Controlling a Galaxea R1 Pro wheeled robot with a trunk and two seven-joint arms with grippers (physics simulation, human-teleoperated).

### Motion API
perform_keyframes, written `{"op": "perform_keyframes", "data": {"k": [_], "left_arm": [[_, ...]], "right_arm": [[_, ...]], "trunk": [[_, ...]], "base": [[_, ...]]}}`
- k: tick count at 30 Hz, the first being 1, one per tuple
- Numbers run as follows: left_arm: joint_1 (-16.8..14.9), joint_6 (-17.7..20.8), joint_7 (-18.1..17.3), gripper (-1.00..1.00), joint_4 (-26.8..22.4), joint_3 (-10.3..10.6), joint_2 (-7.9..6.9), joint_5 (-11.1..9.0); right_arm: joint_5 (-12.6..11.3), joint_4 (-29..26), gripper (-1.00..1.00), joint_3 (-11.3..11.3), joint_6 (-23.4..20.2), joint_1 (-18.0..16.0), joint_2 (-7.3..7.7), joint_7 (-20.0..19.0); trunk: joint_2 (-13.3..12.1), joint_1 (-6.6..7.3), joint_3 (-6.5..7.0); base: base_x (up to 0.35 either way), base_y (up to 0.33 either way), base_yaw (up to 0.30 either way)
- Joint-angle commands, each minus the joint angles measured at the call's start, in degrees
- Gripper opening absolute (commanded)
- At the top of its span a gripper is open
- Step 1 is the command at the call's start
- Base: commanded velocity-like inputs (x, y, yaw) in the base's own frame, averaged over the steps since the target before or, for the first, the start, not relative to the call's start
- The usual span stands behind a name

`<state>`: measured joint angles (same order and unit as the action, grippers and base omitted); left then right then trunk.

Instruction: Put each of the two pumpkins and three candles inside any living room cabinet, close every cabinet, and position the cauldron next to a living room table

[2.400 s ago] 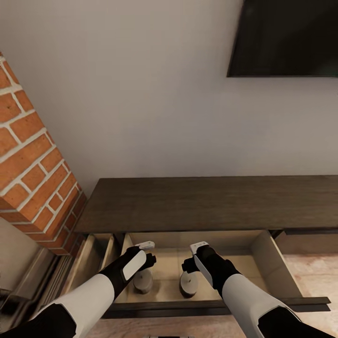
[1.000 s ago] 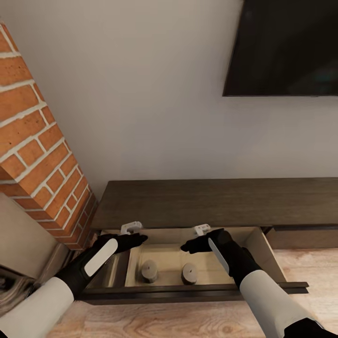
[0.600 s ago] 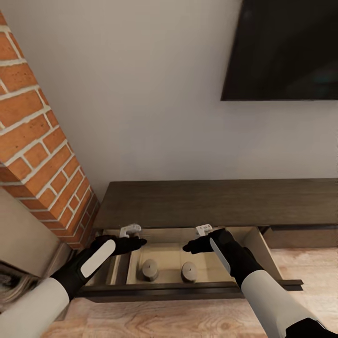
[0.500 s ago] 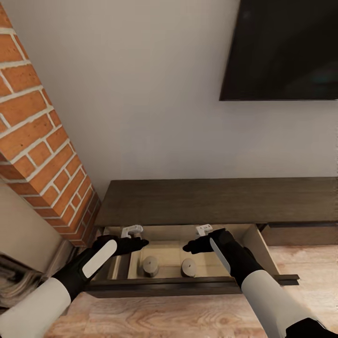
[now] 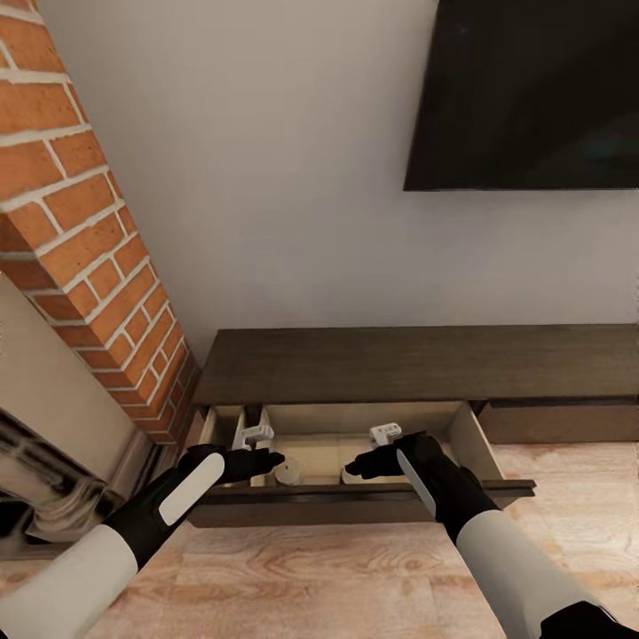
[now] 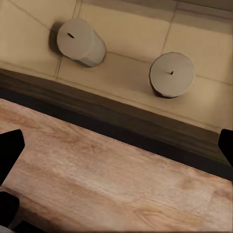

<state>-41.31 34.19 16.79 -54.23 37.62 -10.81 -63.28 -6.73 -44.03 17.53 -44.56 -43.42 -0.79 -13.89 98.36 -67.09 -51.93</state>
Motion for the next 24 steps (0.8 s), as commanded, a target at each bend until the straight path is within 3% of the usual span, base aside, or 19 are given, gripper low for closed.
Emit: {"op": "perform_keyframes", "data": {"k": [1,9,10,13,24], "left_arm": [[0.0,0.0,0.0,1.0,0.0,0.0,0.0,0.0],[0.0,0.03,0.0,1.0,0.08,-0.09,-0.03,0.0],[0.0,0.01,0.0,1.0,0.22,-0.09,-0.23,0.0],[0.0,0.0,0.0,1.0,0.32,-0.09,-0.25,0.0],[0.0,-0.08,0.0,1.0,0.68,0.05,-0.26,0.24]], "right_arm": [[0.02,0.0,1.0,-0.01,0.0,0.0,0.0,0.0],[0.05,-0.07,1.0,-0.04,0.0,0.0,0.02,0.0],[0.13,-0.15,1.0,-0.04,0.0,0.0,0.72,0.0],[0.14,-0.17,1.0,-0.04,0.0,0.0,0.77,0.0],[-0.03,0.15,1.0,0.08,0.0,0.0,0.5,0.03]], "trunk": [[-0.42,0.23,0.18],[-3.62,1.98,1.62],[-3.62,1.98,1.62],[-3.62,1.98,1.62],[-3.62,1.98,1.62]], "base": [[-0.057,0.0,0.0],[-0.009,0.0,0.0],[0.0,0.0,0.0],[0.0,0.0,0.029],[0.0,0.0,0.268]]}}
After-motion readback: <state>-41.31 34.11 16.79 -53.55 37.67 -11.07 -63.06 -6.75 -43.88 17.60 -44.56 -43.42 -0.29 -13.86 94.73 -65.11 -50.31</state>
